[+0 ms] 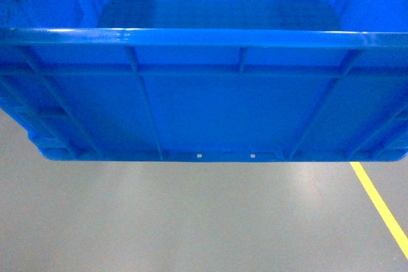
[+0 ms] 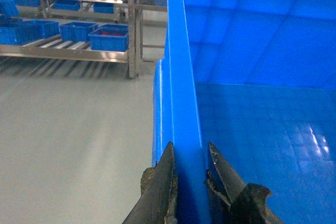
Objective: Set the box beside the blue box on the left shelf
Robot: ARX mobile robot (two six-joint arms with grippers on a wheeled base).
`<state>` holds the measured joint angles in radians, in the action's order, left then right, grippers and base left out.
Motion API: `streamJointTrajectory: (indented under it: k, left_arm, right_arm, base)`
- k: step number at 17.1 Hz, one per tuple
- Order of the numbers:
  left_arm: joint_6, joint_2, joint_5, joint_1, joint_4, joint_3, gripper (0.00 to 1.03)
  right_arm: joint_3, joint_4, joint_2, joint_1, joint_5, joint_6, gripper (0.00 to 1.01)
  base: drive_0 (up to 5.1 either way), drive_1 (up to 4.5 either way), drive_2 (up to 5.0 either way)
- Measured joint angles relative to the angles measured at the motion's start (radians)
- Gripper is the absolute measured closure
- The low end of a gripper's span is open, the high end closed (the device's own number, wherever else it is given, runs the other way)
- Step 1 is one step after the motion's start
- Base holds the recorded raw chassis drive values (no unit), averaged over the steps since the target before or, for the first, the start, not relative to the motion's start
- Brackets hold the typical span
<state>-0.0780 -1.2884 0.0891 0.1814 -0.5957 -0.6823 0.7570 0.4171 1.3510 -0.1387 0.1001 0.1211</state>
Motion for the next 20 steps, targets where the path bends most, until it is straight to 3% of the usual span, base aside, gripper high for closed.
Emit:
streamJointTrajectory:
  k: [20]
  left_arm:
    - [-0.001,-0.001,0.000,0.000,-0.001,0.000,0.93]
  right_arm:
    - [0.000,0.000,0.000,0.000,0.000,-0.002,0.84]
  base:
    - [0.0,4.30,-4.2]
